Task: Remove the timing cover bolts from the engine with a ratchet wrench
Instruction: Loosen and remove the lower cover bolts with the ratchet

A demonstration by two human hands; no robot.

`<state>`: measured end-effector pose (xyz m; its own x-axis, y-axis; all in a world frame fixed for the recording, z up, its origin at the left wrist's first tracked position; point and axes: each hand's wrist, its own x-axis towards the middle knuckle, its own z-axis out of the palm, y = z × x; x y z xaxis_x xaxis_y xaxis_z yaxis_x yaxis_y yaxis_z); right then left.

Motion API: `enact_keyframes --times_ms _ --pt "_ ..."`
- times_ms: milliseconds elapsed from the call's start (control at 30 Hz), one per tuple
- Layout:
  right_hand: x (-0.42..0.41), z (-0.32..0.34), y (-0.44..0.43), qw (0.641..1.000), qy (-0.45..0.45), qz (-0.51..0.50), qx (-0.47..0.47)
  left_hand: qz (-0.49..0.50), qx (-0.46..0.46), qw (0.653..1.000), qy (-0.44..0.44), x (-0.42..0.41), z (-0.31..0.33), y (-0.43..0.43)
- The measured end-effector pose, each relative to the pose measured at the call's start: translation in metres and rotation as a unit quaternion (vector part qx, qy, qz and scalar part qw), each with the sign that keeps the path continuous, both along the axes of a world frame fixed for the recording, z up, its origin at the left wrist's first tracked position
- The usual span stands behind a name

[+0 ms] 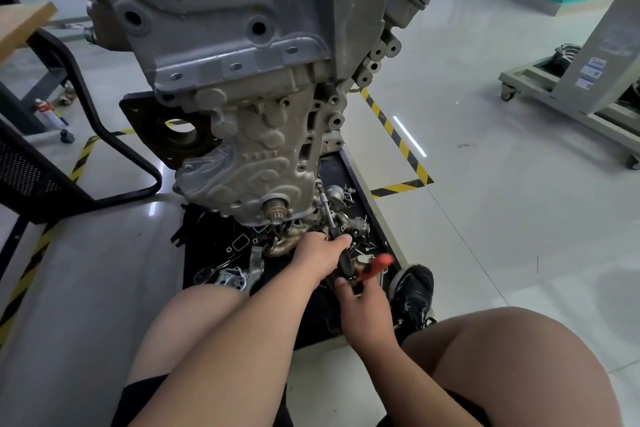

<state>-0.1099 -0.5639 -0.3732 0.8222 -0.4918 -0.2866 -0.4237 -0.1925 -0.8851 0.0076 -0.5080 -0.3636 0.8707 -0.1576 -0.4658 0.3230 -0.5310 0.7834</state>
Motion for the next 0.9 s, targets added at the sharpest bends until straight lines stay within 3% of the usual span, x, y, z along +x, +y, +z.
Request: enact_keyframes --times_ms 100,233,300,400,667,900 --pt "0.005 0.004 0.002 0.967 -0.024 -0.101 0.231 0.005 -0.009 1.000 0.011 -0.001 0.004 -0.001" --pt "0.013 0.008 -0.003 0.846 0.003 -0.179 0.502 0.002 -0.016 0.999 0.050 -0.001 0.006 0.000" --pt "0.016 0.008 -0.007 0.803 0.030 -0.174 0.569 -0.016 -0.011 0.997 0.070 -0.003 0.005 0.000" --pt "0.018 0.007 -0.009 0.778 0.062 -0.152 0.607 -0.043 -0.017 0.994 0.100 -0.008 0.003 0.001" --pt "0.019 0.008 -0.002 0.788 0.070 -0.156 0.591 -0.058 0.021 0.996 0.062 -0.009 -0.002 0.007" --pt "0.013 0.006 -0.001 0.911 0.007 -0.157 0.381 -0.057 0.013 0.998 0.024 -0.013 0.001 0.003"
